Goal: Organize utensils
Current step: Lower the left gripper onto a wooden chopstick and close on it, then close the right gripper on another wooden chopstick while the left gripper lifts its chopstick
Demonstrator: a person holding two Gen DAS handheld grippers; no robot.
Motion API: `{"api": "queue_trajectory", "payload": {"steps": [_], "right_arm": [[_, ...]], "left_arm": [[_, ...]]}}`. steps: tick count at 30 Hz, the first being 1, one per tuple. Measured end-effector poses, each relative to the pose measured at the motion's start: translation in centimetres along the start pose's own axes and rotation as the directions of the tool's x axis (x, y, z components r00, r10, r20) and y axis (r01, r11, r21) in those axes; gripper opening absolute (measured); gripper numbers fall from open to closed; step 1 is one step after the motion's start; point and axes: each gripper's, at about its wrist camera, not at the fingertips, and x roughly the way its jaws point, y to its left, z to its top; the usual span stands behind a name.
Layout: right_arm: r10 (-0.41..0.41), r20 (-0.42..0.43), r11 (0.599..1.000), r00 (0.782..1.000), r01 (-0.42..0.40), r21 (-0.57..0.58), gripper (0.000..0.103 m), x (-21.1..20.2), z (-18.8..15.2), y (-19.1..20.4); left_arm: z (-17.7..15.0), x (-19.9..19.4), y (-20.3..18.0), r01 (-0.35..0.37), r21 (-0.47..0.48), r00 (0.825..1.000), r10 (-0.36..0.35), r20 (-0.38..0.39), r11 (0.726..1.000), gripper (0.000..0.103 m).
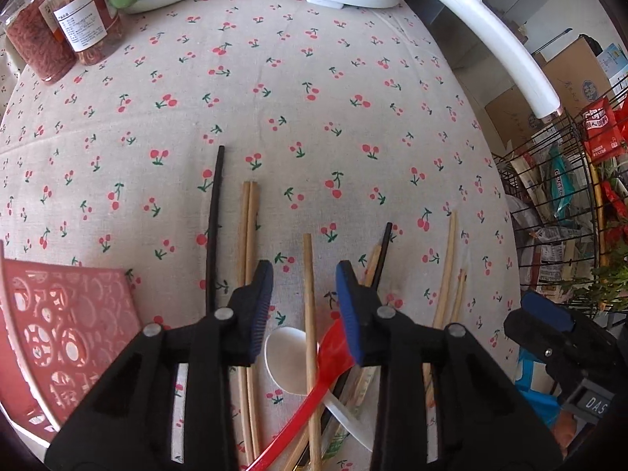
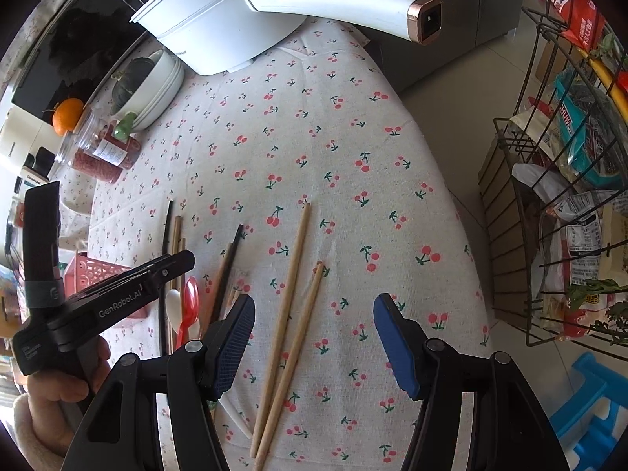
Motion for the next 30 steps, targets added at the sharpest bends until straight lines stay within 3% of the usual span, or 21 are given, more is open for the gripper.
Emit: {"api": "queue_trajectory", "payload": {"steps": [2, 4, 8, 12, 17, 22, 27, 30], "right_arm": [[0.000, -0.003, 1.000, 1.000, 0.000, -0.002, 0.064, 0.1, 0.1, 0.0], [0.000, -0.004, 1.000, 1.000, 0.000, -0.005, 0.064, 0.2, 0.1, 0.0], [-0.005, -0.003, 1.000, 1.000, 0.005, -0.010, 0.064, 0.3, 0.1, 0.2], [-0.030, 0.000, 0.999, 1.000, 0.030, -0.021, 0.064, 0.8, 0.2, 0.5], [-0.027, -0.003, 0.999, 1.000, 0.027, -0.027, 0.063, 2.0, 0.6, 1.1], [-0.042, -0.008, 0.998, 0.999, 0.041, -0.045, 0.047, 3.6, 1.1, 2.4], [-0.079, 0.011, 0.994, 0.997, 0.079, -0.073, 0.035, 4.8, 1.6, 3.7], [-0.114, 0.003, 0.990, 0.994, 0.113, -0.087, 0.029, 5.8, 1.7, 4.1]], "left_arm": [[0.0, 0.7, -0.2, -0.011, 0.010, 1.000, 0.011, -0.014, 1.000, 0.023], [0.1, 1.1, -0.3, -0.012, 0.006, 1.000, 0.012, -0.020, 1.000, 0.007], [-0.5, -0.7, -0.4, 0.015, 0.025, 0.999, -0.015, 0.030, 1.000, 0.006], [-1.5, -5.2, -0.6, 0.041, 0.074, 0.989, -0.051, 0.136, 0.996, 0.006], [-3.7, -12.2, 0.2, 0.076, 0.122, 0.950, -0.109, 0.292, 0.990, 0.006], [-6.8, -17.1, 1.7, 0.077, 0.154, 0.899, -0.135, 0.416, 0.985, 0.006], [-8.7, -19.1, 3.5, 0.101, 0.132, 0.847, -0.155, 0.509, 0.986, 0.006], [-8.9, -19.0, 3.7, 0.104, 0.134, 0.843, -0.159, 0.514, 0.986, 0.006]]}}
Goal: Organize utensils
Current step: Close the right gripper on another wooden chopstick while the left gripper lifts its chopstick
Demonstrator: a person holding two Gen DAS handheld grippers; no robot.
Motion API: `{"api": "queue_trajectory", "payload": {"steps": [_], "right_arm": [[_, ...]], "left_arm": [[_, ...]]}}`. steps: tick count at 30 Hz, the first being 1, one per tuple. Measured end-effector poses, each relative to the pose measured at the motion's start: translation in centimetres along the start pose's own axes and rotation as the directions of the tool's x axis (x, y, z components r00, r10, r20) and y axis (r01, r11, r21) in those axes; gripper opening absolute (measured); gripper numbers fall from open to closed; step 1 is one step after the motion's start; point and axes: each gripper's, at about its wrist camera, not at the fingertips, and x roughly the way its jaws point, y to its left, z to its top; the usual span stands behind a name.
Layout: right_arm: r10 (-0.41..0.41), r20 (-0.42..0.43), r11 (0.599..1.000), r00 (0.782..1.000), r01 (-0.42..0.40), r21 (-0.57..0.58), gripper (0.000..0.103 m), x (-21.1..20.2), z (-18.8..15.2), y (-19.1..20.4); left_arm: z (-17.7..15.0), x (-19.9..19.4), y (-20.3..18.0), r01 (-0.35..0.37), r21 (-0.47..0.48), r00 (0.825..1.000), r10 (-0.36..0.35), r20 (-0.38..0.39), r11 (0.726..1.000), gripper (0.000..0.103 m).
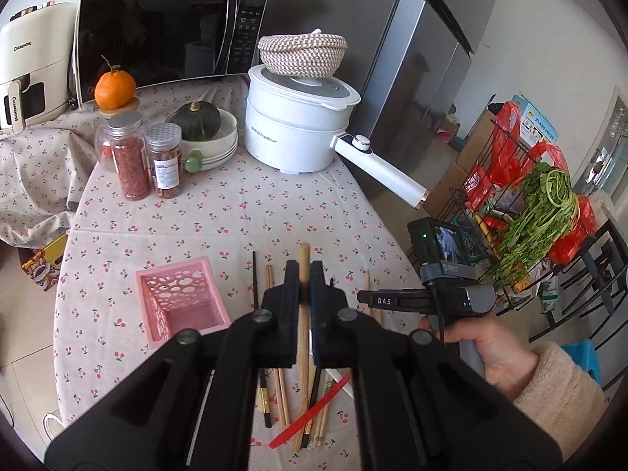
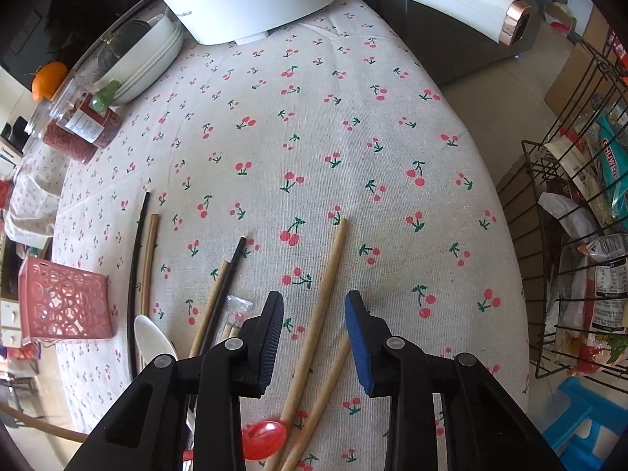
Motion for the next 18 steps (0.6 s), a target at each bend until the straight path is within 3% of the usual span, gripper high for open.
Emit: {"api": "queue_trajectory", "payload": {"steps": [4, 6, 13, 18], "right_arm": [[-0.064, 0.012, 0.998, 0.998, 0.065, -0.025, 0.020, 0.7, 0.1, 0.7], [-0.093, 0.027, 0.995, 0.995, 0.094, -0.044, 0.009, 1.1, 0.0, 0.9], [-0.034, 0.057, 0.999, 0.998, 0.035, -0.023, 0.008, 0.9, -0.5, 0.8], [0.019, 0.149, 0.998, 0.989, -0.011, -0.055, 0.007, -3.6, -0.8, 1.9]], "left_arm": [[-0.3, -0.2, 0.3, -0.013, 0.002, 1.000, 0.013, 0.022, 1.000, 0.006], [-0.3, -0.4, 0.3, -0.009, -0.002, 0.999, 0.009, 0.030, 1.000, 0.006], [-0.5, -0.8, -0.5, -0.014, 0.030, 0.999, 0.013, 0.048, 0.999, 0.006], [-0.4, -1.5, -0.2, -0.018, 0.021, 0.998, 0.016, 0.063, 1.000, 0.006]]}}
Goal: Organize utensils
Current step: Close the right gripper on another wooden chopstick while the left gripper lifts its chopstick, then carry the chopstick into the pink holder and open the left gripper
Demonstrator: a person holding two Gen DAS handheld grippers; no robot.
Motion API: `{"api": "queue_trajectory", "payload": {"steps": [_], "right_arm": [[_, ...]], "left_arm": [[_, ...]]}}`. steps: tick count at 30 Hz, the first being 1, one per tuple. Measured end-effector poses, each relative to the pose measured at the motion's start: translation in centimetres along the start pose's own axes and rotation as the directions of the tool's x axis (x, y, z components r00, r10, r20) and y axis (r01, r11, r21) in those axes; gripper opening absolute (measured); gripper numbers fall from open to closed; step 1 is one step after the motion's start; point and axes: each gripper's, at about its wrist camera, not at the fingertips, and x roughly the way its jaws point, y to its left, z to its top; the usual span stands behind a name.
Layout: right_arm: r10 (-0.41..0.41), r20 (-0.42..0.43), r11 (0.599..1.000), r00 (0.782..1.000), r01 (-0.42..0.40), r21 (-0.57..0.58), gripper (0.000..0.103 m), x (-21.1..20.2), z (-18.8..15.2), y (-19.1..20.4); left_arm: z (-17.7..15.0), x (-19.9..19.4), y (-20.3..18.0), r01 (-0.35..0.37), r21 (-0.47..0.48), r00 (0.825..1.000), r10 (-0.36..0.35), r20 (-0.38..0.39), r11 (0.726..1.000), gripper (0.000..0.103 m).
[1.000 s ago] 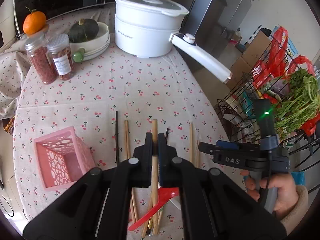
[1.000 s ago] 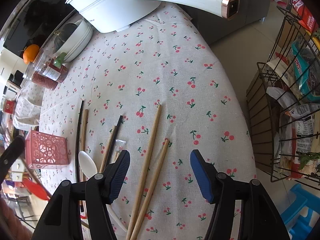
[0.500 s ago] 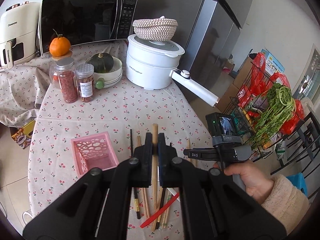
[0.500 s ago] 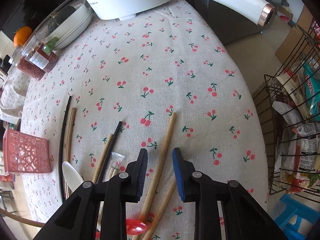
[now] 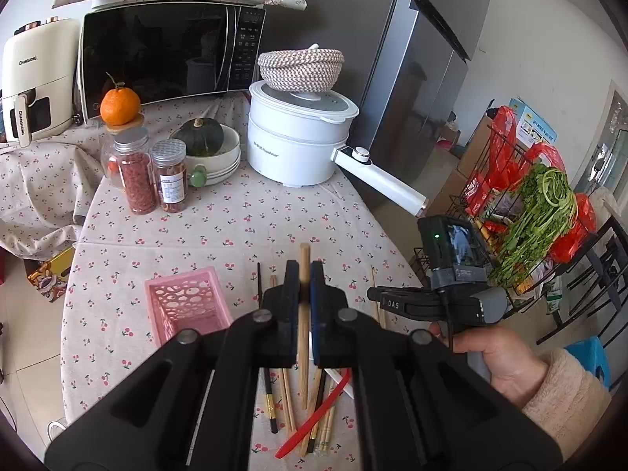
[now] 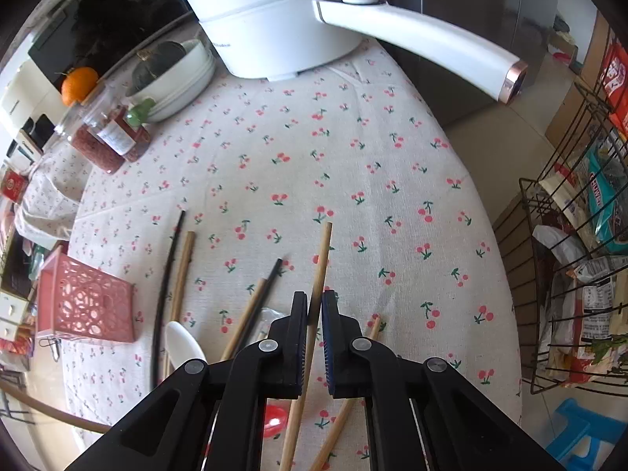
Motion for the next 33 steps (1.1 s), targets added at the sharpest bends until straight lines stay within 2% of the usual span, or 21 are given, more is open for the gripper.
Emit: {"api": "queue_trajectory", "payload": {"steps": [8, 17, 21, 25, 30, 33], "right_arm": [[0.090, 0.173, 0.995, 0.981, -0.080, -0.061, 0.006, -7.9, -1.2, 1.7], [0.127, 0.341, 0.986, 0.931, -0.083, -0.142, 0.006, -14.3, -2.2, 3.1], [0.146, 0.391, 0.982, 0.909, -0.085, -0.169, 0.006, -16.1, -2.2, 4.0], [0.162, 0.427, 0.978, 0.890, -0.086, -0.191, 0.006, -17.3, -2.3, 4.9], [0.177, 0.435, 0.974, 0.883, -0.095, -0.204, 0.006, -17.5, -2.2, 5.7], [0.181, 0.428, 0.974, 0.885, -0.101, -0.201, 0.006, -17.2, -2.1, 5.8]], "left_arm": [[0.8, -1.9, -0.1, 0.002, 0.000, 0.998, -0.002, 0.055, 1.000, 0.006], [1.7, -4.2, 0.1, -0.001, -0.011, 0.988, 0.003, 0.157, 1.000, 0.006], [2.5, -5.9, 0.4, -0.013, -0.011, 0.972, 0.015, 0.236, 1.000, 0.006], [3.4, -7.8, 1.0, -0.039, -0.019, 0.945, 0.043, 0.323, 0.999, 0.006], [4.2, -9.5, 2.1, -0.090, -0.037, 0.916, 0.098, 0.390, 0.995, 0.006], [4.3, -9.8, 3.3, -0.105, -0.061, 0.910, 0.121, 0.396, 0.993, 0.006]]}}
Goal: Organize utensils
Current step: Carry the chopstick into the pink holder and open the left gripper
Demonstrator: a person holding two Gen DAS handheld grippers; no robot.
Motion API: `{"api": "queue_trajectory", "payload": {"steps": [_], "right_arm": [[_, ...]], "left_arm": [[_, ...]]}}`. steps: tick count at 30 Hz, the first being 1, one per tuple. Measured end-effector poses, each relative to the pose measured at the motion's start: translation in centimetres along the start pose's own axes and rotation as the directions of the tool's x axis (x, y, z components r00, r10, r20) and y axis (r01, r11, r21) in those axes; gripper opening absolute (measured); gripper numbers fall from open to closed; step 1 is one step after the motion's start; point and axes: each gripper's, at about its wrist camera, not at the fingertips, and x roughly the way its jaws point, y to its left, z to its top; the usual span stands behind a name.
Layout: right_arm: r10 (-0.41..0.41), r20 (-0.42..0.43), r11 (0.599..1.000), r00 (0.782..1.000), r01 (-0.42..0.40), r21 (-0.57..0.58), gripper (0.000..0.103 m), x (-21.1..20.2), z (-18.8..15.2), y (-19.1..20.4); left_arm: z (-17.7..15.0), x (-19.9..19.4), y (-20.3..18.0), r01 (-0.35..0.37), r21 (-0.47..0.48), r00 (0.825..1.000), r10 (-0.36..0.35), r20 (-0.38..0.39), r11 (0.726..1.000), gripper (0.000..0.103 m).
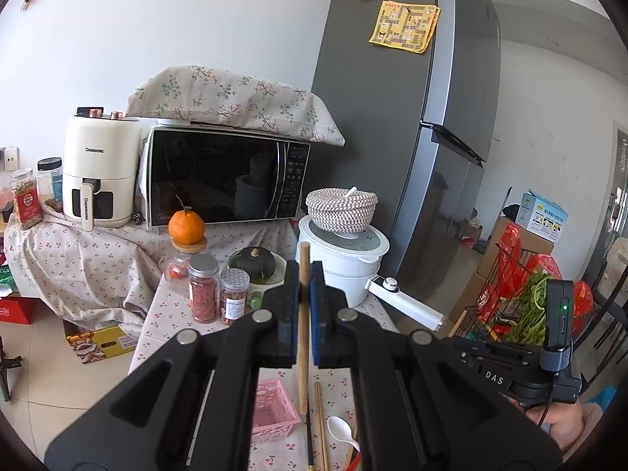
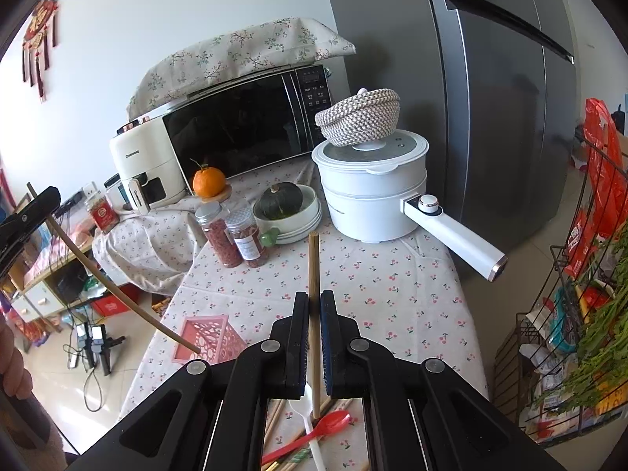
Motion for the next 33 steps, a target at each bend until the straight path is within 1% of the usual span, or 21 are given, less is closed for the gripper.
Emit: {"api": "queue_trajectory", "payload": {"steps": [3, 6, 11, 14, 19, 23, 26, 27, 30, 31, 32, 33], "right_arm": [[-0.001, -0.005, 1.000, 1.000, 0.001, 0.001, 0.006, 0.3, -0.2, 0.2], [0.002, -0.006, 1.000, 1.000, -0.003, -0.006, 0.006, 0.3, -0.3, 0.4], [0.010, -0.004, 1.000, 1.000, -0.010, -0.009, 0.006, 0.2, -0.4, 0.5], [0.014, 0.002, 1.000, 1.000, -0.014, -0.008, 0.006, 0.0, -0.3, 0.5], [0.034, 0.007, 0.999, 0.999, -0.034, -0.007, 0.006, -0.2, -0.2, 0.8], [0.055, 0.011, 0.998, 0.998, -0.055, -0.009, 0.006, -0.2, -0.1, 1.3], [0.071, 0.018, 0.997, 0.997, -0.070, -0.008, 0.006, -0.4, 0.1, 1.8], [0.077, 0.020, 0.997, 0.997, -0.077, -0.007, 0.006, -0.5, 0.1, 1.9], [0.097, 0.033, 0.995, 0.995, -0.097, -0.002, 0.006, -0.7, 0.4, 2.4], [0.104, 0.038, 0.995, 0.994, -0.104, -0.002, 0.006, -0.7, 0.5, 2.6], [0.110, 0.043, 0.994, 0.993, -0.110, -0.002, 0.006, -0.7, 0.6, 2.9], [0.116, 0.049, 0.993, 0.992, -0.116, -0.001, 0.006, -0.7, 0.8, 3.1]], "left_arm": [[-0.3, 0.8, 0.8, -0.031, -0.015, 0.999, 0.031, -0.022, 0.999, 0.006], [-1.1, 2.5, 1.5, -0.060, -0.023, 0.996, 0.058, -0.073, 0.998, 0.006], [-3.0, 5.3, 2.5, -0.098, -0.036, 0.980, 0.090, -0.179, 0.995, 0.006], [-3.7, 6.5, 3.1, -0.114, -0.046, 0.970, 0.101, -0.220, 0.992, 0.006], [-4.6, 8.2, 3.4, -0.137, -0.041, 0.956, 0.121, -0.267, 0.990, 0.006], [-5.3, 9.2, 3.6, -0.134, -0.054, 0.945, 0.112, -0.307, 0.989, 0.006], [-5.6, 10.1, 3.7, -0.142, -0.045, 0.937, 0.120, -0.327, 0.989, 0.006], [-5.7, 10.2, 3.7, -0.144, -0.042, 0.936, 0.122, -0.329, 0.989, 0.006], [-5.7, 10.7, 3.8, -0.135, -0.026, 0.942, 0.120, -0.314, 0.990, 0.006], [-5.8, 10.9, 3.9, -0.128, -0.029, 0.944, 0.113, -0.311, 0.991, 0.007], [-5.9, 11.1, 3.9, -0.126, -0.026, 0.943, 0.112, -0.315, 0.992, 0.011], [-6.1, 11.2, 3.9, -0.136, -0.020, 0.939, 0.122, -0.322, 0.991, 0.024]]}}
